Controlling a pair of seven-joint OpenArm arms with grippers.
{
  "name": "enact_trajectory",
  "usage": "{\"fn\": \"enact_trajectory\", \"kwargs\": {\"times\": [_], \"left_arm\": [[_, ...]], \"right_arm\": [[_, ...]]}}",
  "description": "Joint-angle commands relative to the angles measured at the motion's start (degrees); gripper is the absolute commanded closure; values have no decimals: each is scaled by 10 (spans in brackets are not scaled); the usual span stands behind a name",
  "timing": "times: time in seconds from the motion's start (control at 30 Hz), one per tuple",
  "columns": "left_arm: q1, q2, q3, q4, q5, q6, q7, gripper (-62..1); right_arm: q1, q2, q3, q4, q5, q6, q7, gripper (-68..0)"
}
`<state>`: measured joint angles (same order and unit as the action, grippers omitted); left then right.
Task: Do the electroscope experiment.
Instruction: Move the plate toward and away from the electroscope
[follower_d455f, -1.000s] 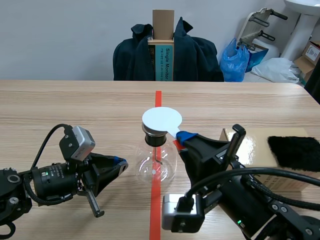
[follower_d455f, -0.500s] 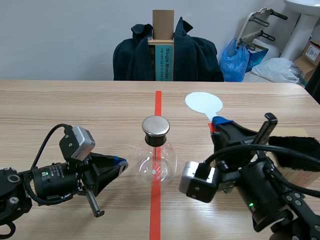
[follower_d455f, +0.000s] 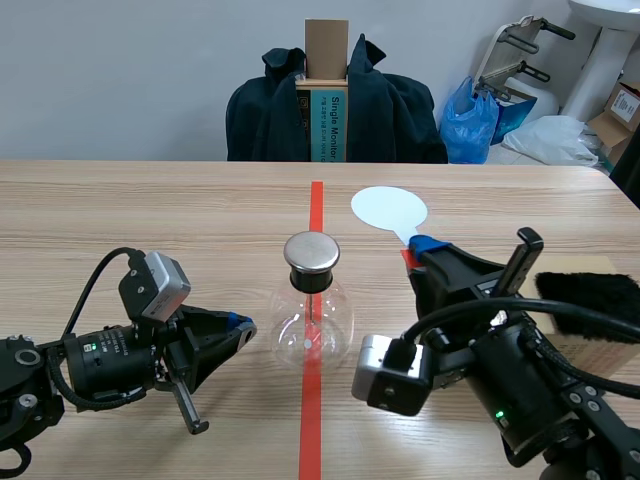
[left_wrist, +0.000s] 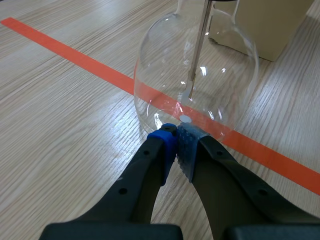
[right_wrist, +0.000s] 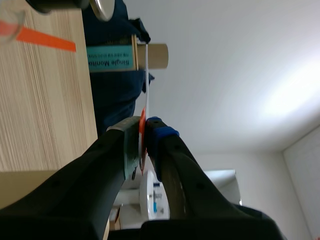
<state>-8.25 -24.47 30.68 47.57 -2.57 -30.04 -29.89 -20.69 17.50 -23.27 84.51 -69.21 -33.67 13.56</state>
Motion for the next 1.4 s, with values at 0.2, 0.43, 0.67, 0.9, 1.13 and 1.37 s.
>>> {"fn": "enact_trajectory", "kwargs": {"times": [0.2,0.43,0.67,0.9,1.13,1.37], "left_arm": [[-2,-2,-4,11,-7,-1,-21,-31],[-2,-2,-4,11,-8,-1,-21,-31],[-2,-2,-4,11,-8,-1,-23,-31],[-2,-2,-4,11,-8,-1,-23,-31],[-1,-2,-4,11,-8,-1,-23,-31],[-1,-2,-4,11,-8,3,-23,-31]], "right_arm": [[3,4,2,10,2,-6,81,-7],[3,4,2,10,2,-6,151,-7],[3,4,1,10,2,-6,183,-7],[3,4,1,10,2,-6,190,-7],[3,4,1,10,2,-6,167,-7],[2,4,1,10,2,-6,101,-7]]}}
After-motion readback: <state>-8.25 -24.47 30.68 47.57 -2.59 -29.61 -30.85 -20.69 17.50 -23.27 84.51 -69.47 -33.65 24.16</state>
